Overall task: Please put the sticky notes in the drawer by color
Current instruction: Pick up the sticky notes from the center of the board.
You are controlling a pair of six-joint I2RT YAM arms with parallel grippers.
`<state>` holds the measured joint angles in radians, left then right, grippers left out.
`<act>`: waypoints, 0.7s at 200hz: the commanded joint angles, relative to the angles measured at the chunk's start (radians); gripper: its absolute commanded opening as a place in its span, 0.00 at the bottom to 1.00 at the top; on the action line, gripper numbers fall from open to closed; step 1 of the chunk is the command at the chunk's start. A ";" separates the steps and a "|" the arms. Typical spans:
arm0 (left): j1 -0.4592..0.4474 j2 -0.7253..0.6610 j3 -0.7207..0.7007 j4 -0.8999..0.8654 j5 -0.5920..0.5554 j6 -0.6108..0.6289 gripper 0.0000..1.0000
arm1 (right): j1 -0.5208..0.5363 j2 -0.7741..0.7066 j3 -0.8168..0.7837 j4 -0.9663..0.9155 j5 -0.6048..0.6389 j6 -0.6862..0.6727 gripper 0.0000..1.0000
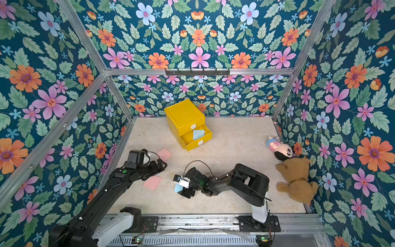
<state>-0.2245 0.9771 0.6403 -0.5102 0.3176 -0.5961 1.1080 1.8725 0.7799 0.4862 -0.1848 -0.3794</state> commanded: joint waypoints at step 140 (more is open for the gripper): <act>-0.012 -0.109 -0.362 0.617 0.535 -0.407 0.99 | -0.095 -0.257 -0.126 0.107 -0.064 0.118 0.79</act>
<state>-0.2283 0.8997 0.3527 -0.2226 0.6865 -0.8028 1.0302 1.6775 0.6704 0.5194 -0.1833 -0.3206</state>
